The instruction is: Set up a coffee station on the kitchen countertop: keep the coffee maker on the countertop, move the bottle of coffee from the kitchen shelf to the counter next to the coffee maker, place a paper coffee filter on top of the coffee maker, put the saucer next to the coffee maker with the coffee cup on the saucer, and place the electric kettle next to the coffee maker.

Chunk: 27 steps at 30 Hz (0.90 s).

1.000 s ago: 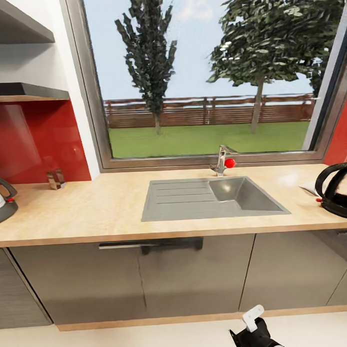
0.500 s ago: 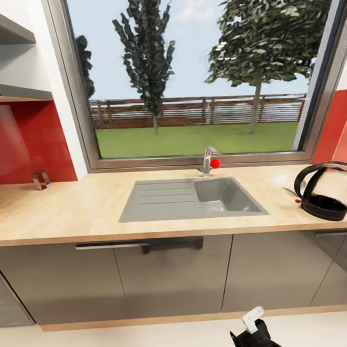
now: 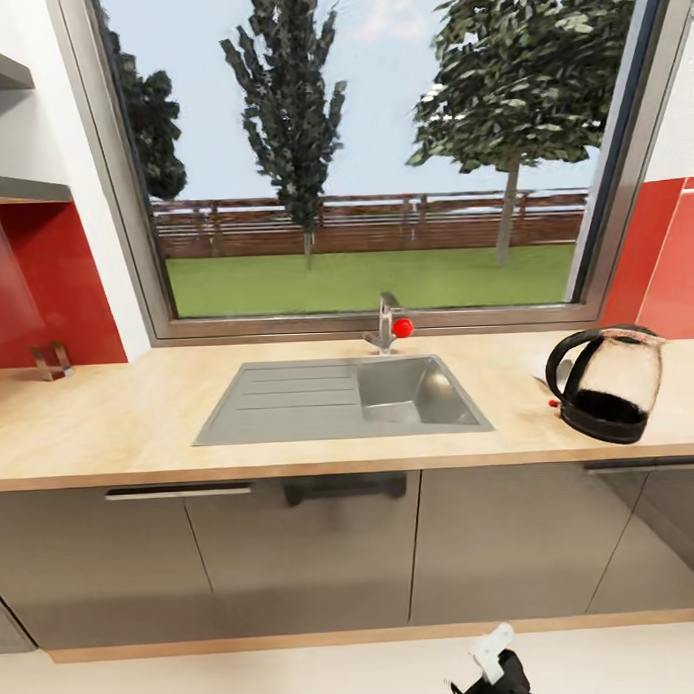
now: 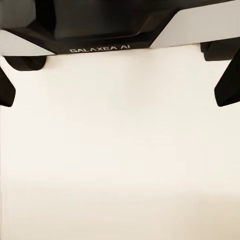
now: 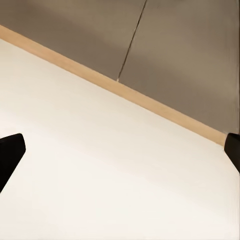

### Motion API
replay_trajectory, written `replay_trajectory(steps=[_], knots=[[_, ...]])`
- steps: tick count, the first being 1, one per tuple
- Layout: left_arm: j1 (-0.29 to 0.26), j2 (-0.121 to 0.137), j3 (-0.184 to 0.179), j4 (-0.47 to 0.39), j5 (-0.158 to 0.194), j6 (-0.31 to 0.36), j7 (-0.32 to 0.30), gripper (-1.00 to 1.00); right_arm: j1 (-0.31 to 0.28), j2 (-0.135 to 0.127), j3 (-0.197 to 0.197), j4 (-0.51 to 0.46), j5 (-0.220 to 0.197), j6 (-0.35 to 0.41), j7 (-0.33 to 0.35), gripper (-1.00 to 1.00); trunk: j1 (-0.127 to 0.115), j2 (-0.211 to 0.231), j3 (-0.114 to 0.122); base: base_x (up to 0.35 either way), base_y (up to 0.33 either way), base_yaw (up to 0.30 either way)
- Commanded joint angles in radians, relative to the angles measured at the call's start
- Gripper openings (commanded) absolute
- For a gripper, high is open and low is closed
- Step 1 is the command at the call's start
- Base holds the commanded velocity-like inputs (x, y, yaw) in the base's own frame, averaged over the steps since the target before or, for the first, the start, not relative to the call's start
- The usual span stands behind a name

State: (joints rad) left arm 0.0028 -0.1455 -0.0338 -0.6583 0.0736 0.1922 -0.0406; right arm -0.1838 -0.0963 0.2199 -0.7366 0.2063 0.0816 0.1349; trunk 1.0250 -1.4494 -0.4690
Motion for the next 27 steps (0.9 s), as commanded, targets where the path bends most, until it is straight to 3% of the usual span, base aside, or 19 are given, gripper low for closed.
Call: replay_trajectory(steps=[1,6,27], knots=[[0.0,0.0,0.0,-0.003,0.008,0.006,-0.001,1.0,0.0,-0.002,0.001,0.01,0.01,-0.003,0.002,1.0,0.0,-0.001,-0.001,0.015,-0.309,0.0],[0.0,0.001,0.0,-0.003,0.008,0.006,-0.001,1.0,0.0,-0.005,-0.002,0.036,0.011,-0.033,-0.01,1.0,0.0,-0.001,-0.001,0.136,-0.298,0.0],[0.0,0.0,-0.001,-0.003,0.006,0.006,-0.001,1.0,0.0,-0.004,0.003,0.042,0.012,-0.034,-0.011,1.0,0.0,-0.001,-0.001,0.17,-0.282,0.0]])
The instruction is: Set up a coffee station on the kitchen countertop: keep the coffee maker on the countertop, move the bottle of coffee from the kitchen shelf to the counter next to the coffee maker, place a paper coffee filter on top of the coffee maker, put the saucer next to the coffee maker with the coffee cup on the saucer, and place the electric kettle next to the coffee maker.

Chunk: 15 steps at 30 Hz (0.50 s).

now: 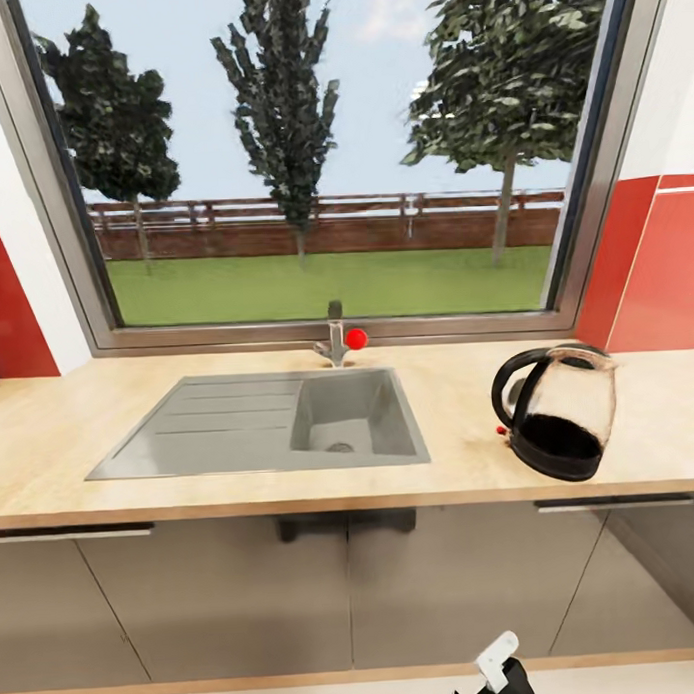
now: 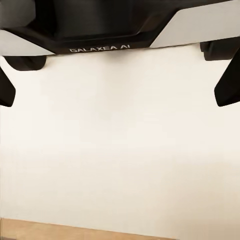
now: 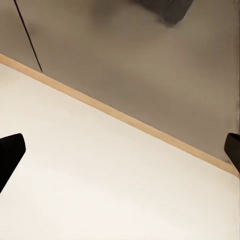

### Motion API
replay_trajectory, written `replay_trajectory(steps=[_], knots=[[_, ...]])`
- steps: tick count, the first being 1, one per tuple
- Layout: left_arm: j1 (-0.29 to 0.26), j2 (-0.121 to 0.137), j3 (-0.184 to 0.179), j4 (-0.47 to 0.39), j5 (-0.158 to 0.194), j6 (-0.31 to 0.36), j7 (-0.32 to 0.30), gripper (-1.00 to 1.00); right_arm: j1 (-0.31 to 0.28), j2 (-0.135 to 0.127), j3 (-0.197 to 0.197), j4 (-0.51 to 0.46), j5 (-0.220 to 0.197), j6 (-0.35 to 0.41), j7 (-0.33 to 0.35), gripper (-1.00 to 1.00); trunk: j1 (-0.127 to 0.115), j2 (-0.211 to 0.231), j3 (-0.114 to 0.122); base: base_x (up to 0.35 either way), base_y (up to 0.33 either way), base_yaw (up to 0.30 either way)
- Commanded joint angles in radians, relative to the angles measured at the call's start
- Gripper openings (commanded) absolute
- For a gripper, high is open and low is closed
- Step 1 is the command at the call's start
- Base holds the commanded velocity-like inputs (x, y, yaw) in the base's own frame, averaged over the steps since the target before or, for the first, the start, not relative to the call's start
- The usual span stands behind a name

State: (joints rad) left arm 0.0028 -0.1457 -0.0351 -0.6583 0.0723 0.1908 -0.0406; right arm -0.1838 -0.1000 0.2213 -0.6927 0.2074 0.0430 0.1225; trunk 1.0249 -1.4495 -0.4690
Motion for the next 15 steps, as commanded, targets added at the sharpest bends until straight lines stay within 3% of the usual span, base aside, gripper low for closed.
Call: replay_trajectory(steps=[1,9,10,13,15], knots=[[0.0,0.0,0.0,-0.003,0.007,0.007,-0.001,1.0,0.0,0.0,0.002,-0.002,0.01,0.005,0.001,1.0,0.0,-0.001,-0.001,0.046,-0.3,0.0],[0.0,0.0,0.0,-0.003,0.007,0.007,-0.001,1.0,0.0,0.001,0.004,0.002,0.012,0.005,0.002,1.0,0.0,-0.001,-0.001,0.007,-0.304,0.0],[0.0,0.0,0.0,-0.003,0.007,0.007,-0.001,1.0,0.0,-0.007,0.001,0.078,0.011,-0.012,0.0,1.0,0.0,-0.001,-0.001,0.0,-0.306,0.0],[0.0,0.0,0.0,-0.003,0.007,0.007,-0.001,1.0,0.0,-0.016,-0.002,0.17,0.01,-0.089,-0.028,1.0,0.0,-0.001,-0.001,0.0,-0.306,0.0],[0.0,0.0,0.0,-0.003,0.007,0.007,-0.001,1.0,0.0,-0.043,-0.003,0.218,0.01,-0.125,-0.071,1.0,0.0,-0.001,-0.001,0.0,-0.307,0.0]])
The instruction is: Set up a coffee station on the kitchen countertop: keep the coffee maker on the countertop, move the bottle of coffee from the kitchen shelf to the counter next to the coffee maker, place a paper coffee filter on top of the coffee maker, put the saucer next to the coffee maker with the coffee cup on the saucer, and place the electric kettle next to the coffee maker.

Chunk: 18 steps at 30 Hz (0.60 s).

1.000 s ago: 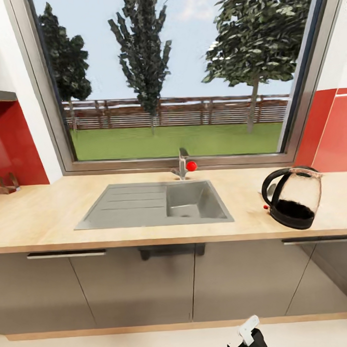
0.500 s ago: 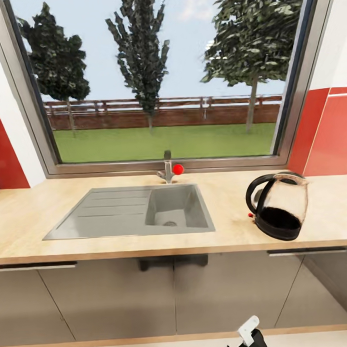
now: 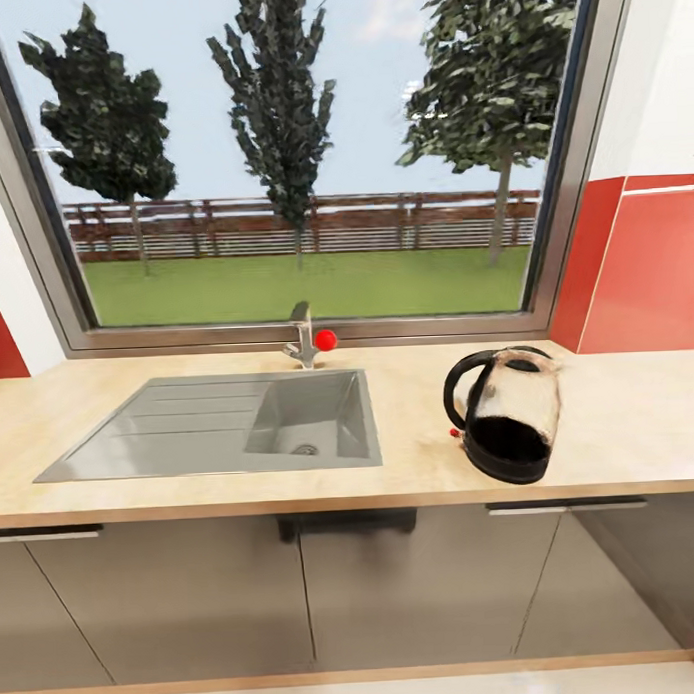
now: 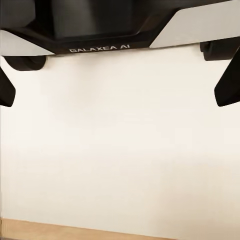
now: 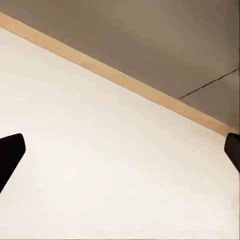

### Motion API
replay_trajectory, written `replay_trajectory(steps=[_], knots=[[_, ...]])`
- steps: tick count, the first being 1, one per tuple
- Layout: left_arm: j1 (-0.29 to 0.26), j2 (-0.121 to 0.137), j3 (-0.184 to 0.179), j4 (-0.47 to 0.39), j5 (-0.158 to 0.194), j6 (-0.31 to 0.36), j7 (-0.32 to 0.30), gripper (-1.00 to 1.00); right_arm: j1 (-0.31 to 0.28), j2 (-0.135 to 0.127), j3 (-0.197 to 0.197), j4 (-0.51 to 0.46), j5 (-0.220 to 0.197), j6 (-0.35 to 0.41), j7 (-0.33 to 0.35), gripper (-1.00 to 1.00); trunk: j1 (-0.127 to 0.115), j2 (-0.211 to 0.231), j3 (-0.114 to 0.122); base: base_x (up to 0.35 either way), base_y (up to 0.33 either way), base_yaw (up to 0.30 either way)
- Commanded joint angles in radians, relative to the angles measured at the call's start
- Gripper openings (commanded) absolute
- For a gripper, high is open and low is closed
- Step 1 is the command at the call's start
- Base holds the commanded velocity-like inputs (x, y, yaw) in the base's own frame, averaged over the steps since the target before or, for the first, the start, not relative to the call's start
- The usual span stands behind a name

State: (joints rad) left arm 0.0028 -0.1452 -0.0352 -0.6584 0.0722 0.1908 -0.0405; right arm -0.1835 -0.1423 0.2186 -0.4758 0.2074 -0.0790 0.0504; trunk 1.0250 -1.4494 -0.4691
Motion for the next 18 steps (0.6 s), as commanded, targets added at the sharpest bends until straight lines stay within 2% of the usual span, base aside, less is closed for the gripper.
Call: replay_trajectory(steps=[1,3,5,9,15,18], knots=[[0.0,0.001,0.0,-0.003,0.008,0.007,-0.001,1.0,-0.001,-0.014,0.0,0.025,0.009,-0.016,-0.008,1.0,0.0,-0.001,-0.001,0.0,-0.307,0.0],[0.0,0.001,0.0,-0.003,0.008,0.007,-0.001,1.0,-0.001,-0.027,0.0,0.042,0.009,-0.026,-0.013,1.0,0.0,-0.001,-0.001,0.0,-0.307,0.0],[0.0,0.002,0.001,-0.003,0.007,0.007,-0.001,1.0,-0.001,-0.056,-0.002,0.072,0.008,-0.049,-0.019,1.0,0.0,-0.001,-0.001,0.0,-0.307,0.0],[0.0,0.005,0.003,-0.003,0.007,0.007,-0.001,1.0,-0.001,-0.088,-0.004,0.085,0.005,-0.052,-0.034,1.0,0.0,-0.001,-0.001,0.0,-0.307,0.0],[0.0,0.006,0.003,-0.003,0.006,-0.001,-0.001,1.0,-0.001,-0.102,-0.005,0.108,0.003,-0.054,-0.041,1.0,0.0,-0.001,-0.001,0.0,-0.306,0.0],[0.0,0.006,0.002,-0.003,0.006,-0.014,-0.001,1.0,-0.001,-0.106,-0.006,0.119,0.003,-0.065,-0.041,1.0,0.0,-0.001,-0.001,0.0,-0.166,0.0]])
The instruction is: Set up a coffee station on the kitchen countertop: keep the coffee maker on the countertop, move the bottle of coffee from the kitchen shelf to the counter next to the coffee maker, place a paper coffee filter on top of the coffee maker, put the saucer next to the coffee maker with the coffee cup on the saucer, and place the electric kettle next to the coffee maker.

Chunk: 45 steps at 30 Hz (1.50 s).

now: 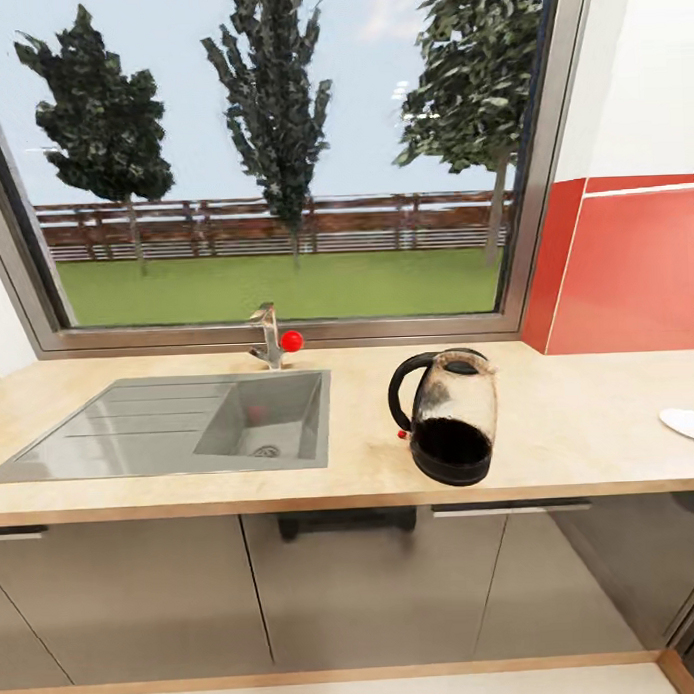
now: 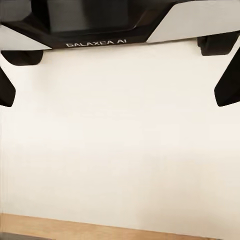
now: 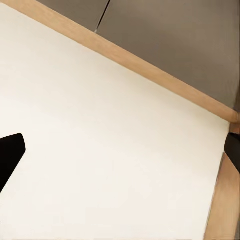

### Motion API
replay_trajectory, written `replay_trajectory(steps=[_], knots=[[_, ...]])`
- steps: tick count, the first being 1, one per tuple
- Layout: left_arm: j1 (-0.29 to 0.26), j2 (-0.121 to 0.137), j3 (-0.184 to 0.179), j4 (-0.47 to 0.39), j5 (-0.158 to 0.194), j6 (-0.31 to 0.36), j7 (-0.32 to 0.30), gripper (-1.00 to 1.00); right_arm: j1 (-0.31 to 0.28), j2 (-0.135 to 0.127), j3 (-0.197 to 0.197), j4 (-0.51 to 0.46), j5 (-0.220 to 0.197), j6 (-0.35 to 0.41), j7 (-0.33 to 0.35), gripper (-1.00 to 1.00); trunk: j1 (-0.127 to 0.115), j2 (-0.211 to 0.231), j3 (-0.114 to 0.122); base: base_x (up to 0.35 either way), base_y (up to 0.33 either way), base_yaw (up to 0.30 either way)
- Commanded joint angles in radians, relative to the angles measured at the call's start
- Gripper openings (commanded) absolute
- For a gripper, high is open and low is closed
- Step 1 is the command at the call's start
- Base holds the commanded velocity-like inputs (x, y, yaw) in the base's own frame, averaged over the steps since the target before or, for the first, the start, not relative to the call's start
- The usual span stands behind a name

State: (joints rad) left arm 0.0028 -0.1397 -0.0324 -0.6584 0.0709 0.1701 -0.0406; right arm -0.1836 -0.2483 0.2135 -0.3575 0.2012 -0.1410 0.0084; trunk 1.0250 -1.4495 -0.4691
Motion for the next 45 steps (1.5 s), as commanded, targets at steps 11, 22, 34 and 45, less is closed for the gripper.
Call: replay_trajectory(steps=[11,22,34,45], knots=[[0.0,0.073,0.131,-0.123,0.073,0.061,-0.333,1.0,0.0,0.007,-0.003,0.039,0.009,-0.018,0.001,1.0,0.0,-0.001,-0.001,0.0,-0.014,0.0],[0.0,0.053,-0.085,-0.36,0.108,0.171,-0.474,1.0,0.0,0.007,-0.003,0.063,0.009,-0.04,0.001,1.0,0.0,-0.001,-0.001,-0.033,0.0,0.0],[0.0,0.038,-0.179,-0.456,0.106,0.154,-0.486,1.0,0.0,0.007,-0.003,0.064,0.009,-0.042,0.001,1.0,0.0,-0.001,-0.001,-0.292,0.0,0.0],[0.0,0.039,-0.189,-0.764,0.133,0.158,-0.538,1.0,0.0,0.009,-0.003,0.069,0.009,-0.042,0.001,1.0,0.0,-0.001,-0.001,-0.019,0.0,0.0]])
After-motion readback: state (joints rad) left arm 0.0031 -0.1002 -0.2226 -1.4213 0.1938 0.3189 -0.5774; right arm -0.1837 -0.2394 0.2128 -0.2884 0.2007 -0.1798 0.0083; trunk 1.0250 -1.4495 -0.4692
